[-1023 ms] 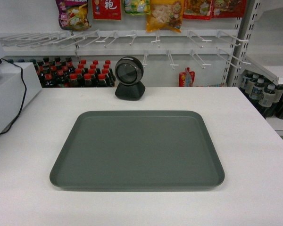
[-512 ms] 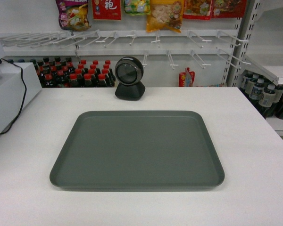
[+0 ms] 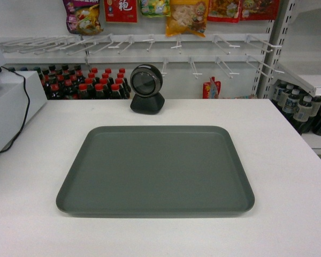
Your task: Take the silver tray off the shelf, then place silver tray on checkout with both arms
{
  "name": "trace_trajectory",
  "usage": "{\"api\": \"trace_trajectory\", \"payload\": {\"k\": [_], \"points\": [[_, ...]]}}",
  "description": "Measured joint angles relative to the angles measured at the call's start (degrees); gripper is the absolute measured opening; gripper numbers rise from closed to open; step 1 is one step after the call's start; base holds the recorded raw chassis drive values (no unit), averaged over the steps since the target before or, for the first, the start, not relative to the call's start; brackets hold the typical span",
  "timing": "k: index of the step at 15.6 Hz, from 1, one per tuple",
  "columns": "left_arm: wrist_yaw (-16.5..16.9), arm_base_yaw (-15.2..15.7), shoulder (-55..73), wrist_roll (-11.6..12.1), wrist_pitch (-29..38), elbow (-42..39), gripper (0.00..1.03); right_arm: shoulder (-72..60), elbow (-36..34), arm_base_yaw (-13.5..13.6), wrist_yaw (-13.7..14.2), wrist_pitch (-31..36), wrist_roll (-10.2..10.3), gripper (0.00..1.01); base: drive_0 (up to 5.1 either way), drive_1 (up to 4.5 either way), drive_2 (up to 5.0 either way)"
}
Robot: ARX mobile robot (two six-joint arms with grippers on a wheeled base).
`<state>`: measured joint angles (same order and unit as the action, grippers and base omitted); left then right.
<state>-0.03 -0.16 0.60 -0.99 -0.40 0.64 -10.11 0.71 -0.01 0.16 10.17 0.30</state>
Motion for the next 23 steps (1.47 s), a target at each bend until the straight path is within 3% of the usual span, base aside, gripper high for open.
{"api": "trace_trajectory", "payload": {"k": [2, 5, 7, 13, 14, 23], "points": [[-0.1, 0.0, 0.0, 0.0, -0.2, 0.0, 0.01, 8.1, 0.0, 0.0, -0.2, -10.8, 0.0, 0.02, 0.0, 0.00, 0.0], [0.0, 0.0, 0.0, 0.0, 0.2, 0.0, 0.01, 9.9, 0.0, 0.0, -0.2, -10.5, -0.1, 0.02, 0.0, 0.00, 0.0], [0.0, 0.0, 0.0, 0.0, 0.2, 0.0, 0.20, 9.9, 0.0, 0.0, -0.2, -10.4, -0.1, 0.25, 0.0, 0.00, 0.0], [0.0, 0.0, 0.0, 0.0, 0.2, 0.0, 0.93, 9.9, 0.0, 0.0, -0.2, -10.4, -0.1, 0.98, 0.0, 0.00, 0.0], [0.0, 0.0, 0.0, 0.0, 0.2, 0.0, 1.00, 9.9, 0.0, 0.0, -0.2, -10.4, -0.1, 0.99, 0.0, 0.00, 0.0], [0.0, 0.0, 0.0, 0.0, 0.2, 0.0, 0.98, 9.9, 0.0, 0.0, -0.2, -10.4, -0.1, 0.98, 0.0, 0.00, 0.0]]}}
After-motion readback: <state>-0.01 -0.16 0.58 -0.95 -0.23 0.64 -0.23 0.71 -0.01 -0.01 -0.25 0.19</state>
